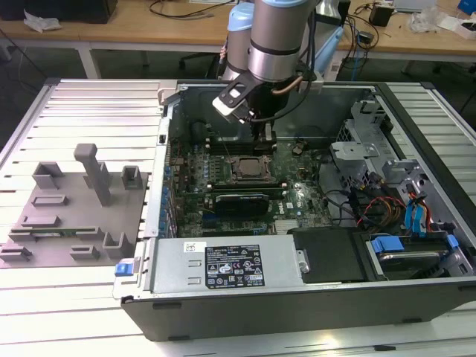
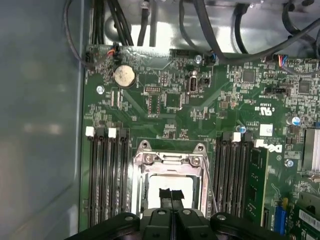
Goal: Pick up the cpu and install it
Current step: 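Close the cpu cover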
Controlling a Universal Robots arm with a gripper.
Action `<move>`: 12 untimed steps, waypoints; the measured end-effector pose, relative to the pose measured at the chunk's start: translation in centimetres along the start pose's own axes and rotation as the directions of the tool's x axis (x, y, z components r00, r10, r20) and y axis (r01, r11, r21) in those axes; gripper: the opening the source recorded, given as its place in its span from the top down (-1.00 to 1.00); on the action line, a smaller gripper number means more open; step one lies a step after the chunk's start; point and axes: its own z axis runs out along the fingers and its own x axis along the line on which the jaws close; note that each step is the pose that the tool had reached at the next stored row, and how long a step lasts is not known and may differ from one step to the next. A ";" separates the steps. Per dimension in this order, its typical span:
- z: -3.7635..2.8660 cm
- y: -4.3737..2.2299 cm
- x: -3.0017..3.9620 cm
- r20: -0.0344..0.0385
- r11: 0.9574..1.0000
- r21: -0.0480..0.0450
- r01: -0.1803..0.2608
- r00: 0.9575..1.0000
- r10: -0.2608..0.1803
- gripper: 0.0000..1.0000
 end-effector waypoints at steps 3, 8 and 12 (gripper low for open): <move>0.02 -0.04 0.00 0.000 1.000 0.000 0.000 1.000 0.000 0.79; 0.02 -0.05 0.00 0.002 0.997 -0.002 0.075 0.997 -0.075 0.79; 0.02 -0.05 0.01 0.005 0.982 -0.003 0.186 0.982 -0.186 0.79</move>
